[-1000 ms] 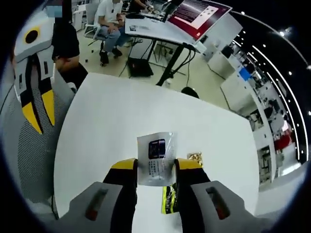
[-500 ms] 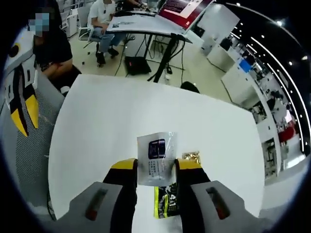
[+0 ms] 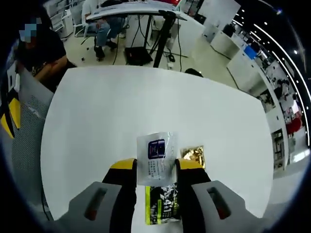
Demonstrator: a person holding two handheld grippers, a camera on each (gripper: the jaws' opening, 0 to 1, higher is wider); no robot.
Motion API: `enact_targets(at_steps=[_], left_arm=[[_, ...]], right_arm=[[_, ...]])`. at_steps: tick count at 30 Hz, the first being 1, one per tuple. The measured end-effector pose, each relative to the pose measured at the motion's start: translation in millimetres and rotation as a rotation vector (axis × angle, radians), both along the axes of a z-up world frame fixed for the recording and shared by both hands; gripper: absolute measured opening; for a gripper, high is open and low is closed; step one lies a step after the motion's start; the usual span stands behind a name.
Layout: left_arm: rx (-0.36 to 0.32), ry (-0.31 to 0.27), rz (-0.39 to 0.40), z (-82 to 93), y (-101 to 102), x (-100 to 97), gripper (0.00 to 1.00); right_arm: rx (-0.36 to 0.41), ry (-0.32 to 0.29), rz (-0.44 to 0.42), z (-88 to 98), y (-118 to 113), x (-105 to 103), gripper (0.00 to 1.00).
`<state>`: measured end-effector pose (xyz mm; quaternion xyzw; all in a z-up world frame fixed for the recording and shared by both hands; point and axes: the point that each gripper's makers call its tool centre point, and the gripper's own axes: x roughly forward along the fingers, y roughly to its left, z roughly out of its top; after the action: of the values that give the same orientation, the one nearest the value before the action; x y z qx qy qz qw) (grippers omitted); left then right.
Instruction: Arrange the skincare products in the storage area until every visible bottle or jar stands upright without overlapping.
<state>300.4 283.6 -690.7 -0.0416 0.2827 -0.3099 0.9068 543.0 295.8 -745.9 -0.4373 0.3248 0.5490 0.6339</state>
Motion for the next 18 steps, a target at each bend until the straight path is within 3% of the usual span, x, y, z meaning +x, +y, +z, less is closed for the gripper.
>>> enact_targets(at_steps=[11,18], left_arm=[[0.012,0.024,0.021,-4.4,5,1.0,0.12],[0.017,0.028,0.037,-5.0,7,1.9,0.12]], right_arm=[[-0.049,0.061,-0.021,-41.1,5,22,0.31],[-0.070,0.082,-0.015,-48.4,2,17,0.32]])
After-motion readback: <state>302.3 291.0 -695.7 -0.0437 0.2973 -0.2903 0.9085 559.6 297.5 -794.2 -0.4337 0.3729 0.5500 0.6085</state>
